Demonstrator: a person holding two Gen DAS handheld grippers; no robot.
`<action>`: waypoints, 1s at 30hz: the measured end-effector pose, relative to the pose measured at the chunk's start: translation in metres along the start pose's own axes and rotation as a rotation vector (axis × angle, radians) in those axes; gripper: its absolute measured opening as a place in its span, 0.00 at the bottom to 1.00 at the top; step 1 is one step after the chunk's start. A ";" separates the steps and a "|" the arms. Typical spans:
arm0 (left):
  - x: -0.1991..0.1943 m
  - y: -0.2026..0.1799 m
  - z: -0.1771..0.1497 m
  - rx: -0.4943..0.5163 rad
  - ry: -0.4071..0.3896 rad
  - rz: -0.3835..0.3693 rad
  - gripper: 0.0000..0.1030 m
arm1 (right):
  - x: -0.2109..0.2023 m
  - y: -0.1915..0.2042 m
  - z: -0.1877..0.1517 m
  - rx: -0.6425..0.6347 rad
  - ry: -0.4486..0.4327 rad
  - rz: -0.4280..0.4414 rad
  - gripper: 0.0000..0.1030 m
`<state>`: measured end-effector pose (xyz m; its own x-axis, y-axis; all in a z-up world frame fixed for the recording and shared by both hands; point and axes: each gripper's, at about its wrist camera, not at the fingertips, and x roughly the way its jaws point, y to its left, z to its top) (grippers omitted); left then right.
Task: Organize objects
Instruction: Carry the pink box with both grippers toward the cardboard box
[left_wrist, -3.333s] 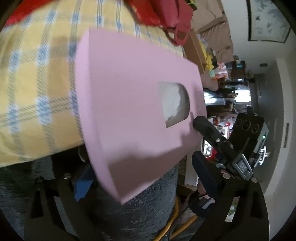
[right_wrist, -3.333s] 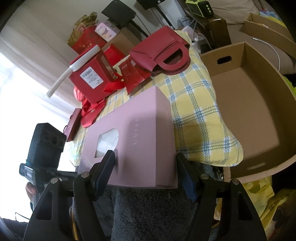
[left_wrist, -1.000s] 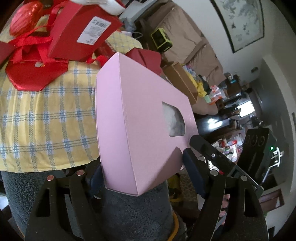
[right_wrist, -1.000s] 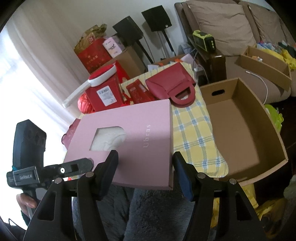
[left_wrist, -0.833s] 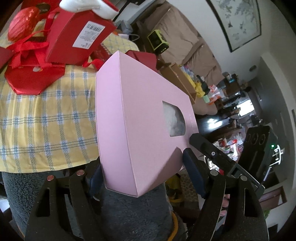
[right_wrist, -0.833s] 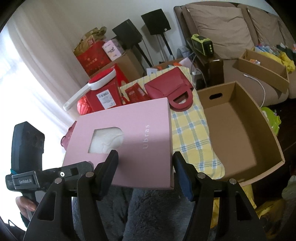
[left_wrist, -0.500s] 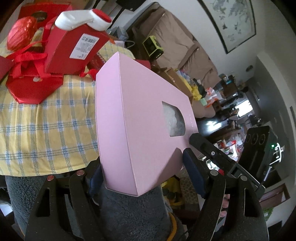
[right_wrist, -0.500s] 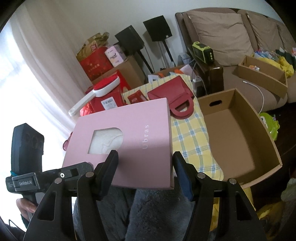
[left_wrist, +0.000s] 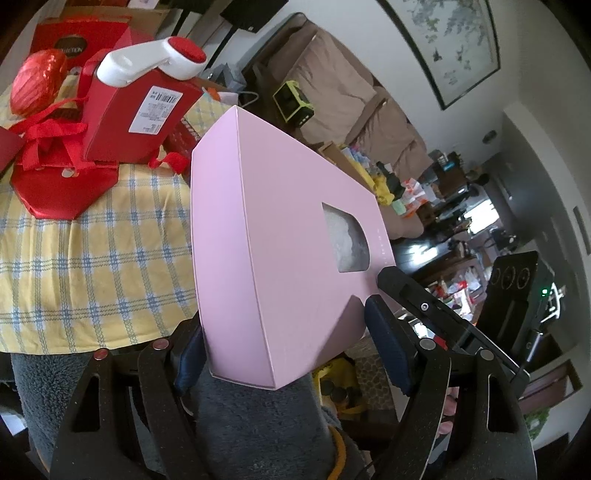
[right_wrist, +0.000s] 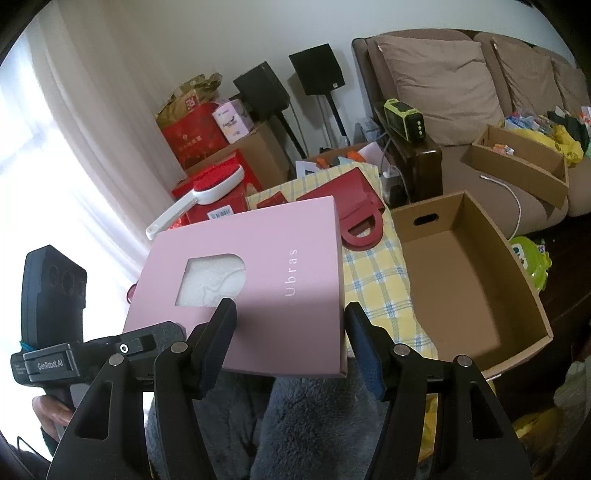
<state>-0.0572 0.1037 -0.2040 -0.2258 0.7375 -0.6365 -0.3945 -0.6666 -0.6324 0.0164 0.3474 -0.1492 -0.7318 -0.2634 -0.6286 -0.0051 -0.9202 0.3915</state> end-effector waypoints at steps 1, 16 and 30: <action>-0.001 -0.001 0.000 0.002 -0.004 0.001 0.74 | -0.001 0.001 0.000 -0.001 -0.004 0.001 0.61; -0.016 -0.037 -0.001 0.044 -0.087 0.021 0.76 | -0.033 0.006 0.012 -0.051 -0.069 -0.004 0.61; 0.004 -0.074 -0.013 0.075 -0.062 0.001 0.76 | -0.062 -0.026 0.011 -0.071 -0.104 -0.025 0.61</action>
<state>-0.0178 0.1547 -0.1656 -0.2804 0.7437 -0.6068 -0.4590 -0.6591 -0.5958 0.0545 0.3907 -0.1133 -0.7989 -0.2124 -0.5627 0.0218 -0.9452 0.3259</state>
